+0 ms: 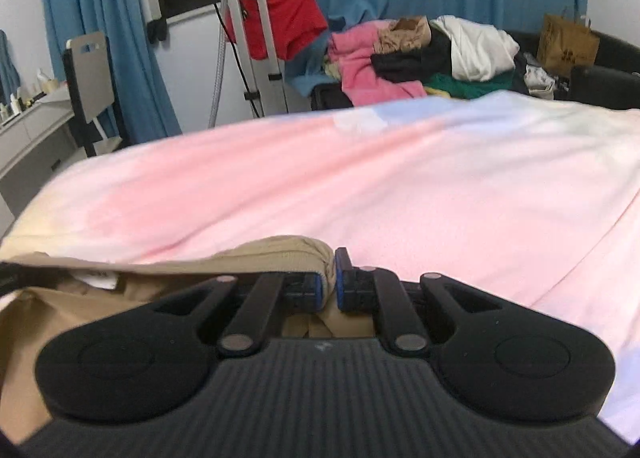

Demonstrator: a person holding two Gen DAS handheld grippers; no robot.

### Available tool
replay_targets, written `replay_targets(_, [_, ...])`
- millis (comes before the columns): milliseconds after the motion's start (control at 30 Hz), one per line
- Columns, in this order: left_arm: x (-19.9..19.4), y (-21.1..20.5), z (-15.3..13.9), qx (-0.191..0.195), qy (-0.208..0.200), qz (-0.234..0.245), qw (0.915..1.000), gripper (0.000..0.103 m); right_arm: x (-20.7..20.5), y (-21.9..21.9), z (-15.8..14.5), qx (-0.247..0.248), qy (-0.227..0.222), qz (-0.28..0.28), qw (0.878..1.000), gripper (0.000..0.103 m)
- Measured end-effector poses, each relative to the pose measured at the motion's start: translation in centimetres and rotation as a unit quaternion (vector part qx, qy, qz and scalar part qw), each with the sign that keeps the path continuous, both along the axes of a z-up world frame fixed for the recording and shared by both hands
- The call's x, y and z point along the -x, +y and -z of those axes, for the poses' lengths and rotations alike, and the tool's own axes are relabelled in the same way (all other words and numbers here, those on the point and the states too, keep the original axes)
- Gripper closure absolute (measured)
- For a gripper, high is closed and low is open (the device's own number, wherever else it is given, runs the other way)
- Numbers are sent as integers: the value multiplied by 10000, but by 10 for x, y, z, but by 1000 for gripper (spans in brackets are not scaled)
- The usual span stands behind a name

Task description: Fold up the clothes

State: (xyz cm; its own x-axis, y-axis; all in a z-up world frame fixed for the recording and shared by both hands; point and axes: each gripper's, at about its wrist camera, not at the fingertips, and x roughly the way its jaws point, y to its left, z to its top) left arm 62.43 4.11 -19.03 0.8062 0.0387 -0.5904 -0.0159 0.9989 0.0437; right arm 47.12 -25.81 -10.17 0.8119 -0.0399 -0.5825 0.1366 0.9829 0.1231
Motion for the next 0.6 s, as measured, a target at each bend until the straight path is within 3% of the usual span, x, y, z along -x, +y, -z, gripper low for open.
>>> replay_targets(167, [-10, 2, 24, -141, 120, 147, 9997, 91, -6, -1, -4, 4, 131, -115, 9998, 87])
replay_targets(233, [-8, 0, 20, -193, 162, 136, 9996, 75, -7, 1, -10, 60, 253, -219, 9994, 69])
replay_targets(300, [0, -3, 4, -311, 260, 76, 9991, 35, -8, 4, -16, 119, 415, -340, 9985, 23])
replay_targets(333, [6, -5, -8, -372, 325, 73, 9988, 27, -9, 6, -18, 150, 518, -410, 9977, 18])
replay_targets(367, [11, -7, -17, -478, 402, 123, 9980, 18, -7, 10, -21, 231, 596, -501, 9967, 21])
replay_targets(500, [27, -18, -43, -908, 689, 436, 9925, 16, 2, 23, -30, 520, 696, -678, 9939, 21])
replay_targets(600, [42, -26, -57, -1056, 559, 634, 9908, 6, 7, 22, -40, 448, 561, -638, 9954, 21])
